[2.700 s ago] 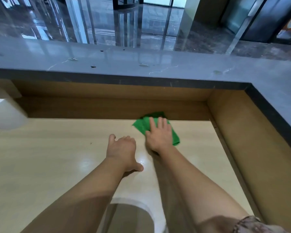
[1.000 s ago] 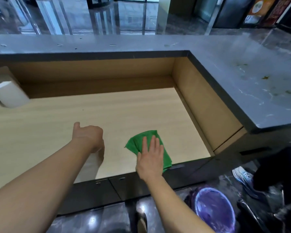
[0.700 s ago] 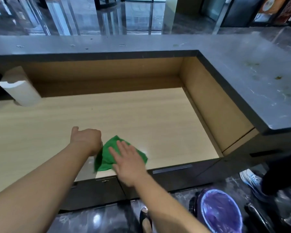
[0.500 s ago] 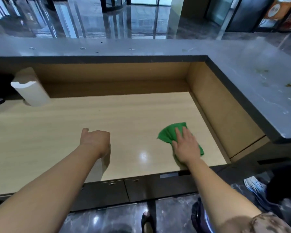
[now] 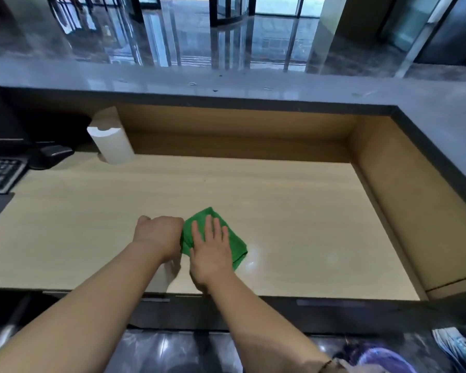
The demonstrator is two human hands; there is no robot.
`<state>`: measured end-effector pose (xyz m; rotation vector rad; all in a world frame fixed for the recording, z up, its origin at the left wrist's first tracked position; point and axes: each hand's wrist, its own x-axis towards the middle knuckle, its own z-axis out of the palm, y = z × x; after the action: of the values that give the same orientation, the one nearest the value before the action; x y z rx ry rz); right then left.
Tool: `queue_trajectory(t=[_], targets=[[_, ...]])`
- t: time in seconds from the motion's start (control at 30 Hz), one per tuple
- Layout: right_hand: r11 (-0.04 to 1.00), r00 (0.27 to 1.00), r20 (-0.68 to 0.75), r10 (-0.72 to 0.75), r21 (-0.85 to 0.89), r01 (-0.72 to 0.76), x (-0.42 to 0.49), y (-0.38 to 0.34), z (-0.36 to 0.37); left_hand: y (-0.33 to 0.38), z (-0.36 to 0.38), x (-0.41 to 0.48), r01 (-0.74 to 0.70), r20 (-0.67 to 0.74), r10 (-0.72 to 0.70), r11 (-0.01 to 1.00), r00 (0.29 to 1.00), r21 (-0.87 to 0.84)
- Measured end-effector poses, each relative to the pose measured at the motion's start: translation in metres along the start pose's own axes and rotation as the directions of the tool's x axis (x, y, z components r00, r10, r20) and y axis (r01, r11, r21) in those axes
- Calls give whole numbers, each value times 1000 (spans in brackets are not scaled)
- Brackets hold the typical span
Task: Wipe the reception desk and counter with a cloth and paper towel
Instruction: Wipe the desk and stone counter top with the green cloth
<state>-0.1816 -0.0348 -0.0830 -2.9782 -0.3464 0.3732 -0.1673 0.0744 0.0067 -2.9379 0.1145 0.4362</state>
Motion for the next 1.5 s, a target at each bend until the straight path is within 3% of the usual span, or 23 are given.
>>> queue_trajectory(t=[0.13,0.27,0.4,0.5,0.67,0.77,0.93,1.1,1.5], targets=[[963,966,160,-202,-146,225,-2,-35,8,-6,1,-2,37,0,-37,999,999,-10],[951,950,43,-309,-9,310,-6,8,1,-4,3,-5,31,4,-31,999,1000,16],[996,995,-66,-77,38,80,-19,76,-6,1,3,-11,27,54,-28,999,998,30],[993,990,-77,116,46,-113,-30,119,-13,8,-1,-17,12,59,-14,1000,998,23],[922,921,46,386,26,-387,-39,145,-49,18,-18,-21,-34,-12,35,999,999,29],[889,888,134,439,76,-451,-32,139,-77,28,-31,-24,-63,-48,64,998,997,16],[842,896,206,392,312,-440,-31,116,-102,28,-43,-36,-74,-80,74,997,994,-3],[639,907,262,331,645,-420,-27,93,-117,10,-58,-44,-37,-104,33,998,994,-43],[650,991,110,80,748,-135,43,14,-229,-61,-124,-10,154,-220,-166,986,961,-69]])
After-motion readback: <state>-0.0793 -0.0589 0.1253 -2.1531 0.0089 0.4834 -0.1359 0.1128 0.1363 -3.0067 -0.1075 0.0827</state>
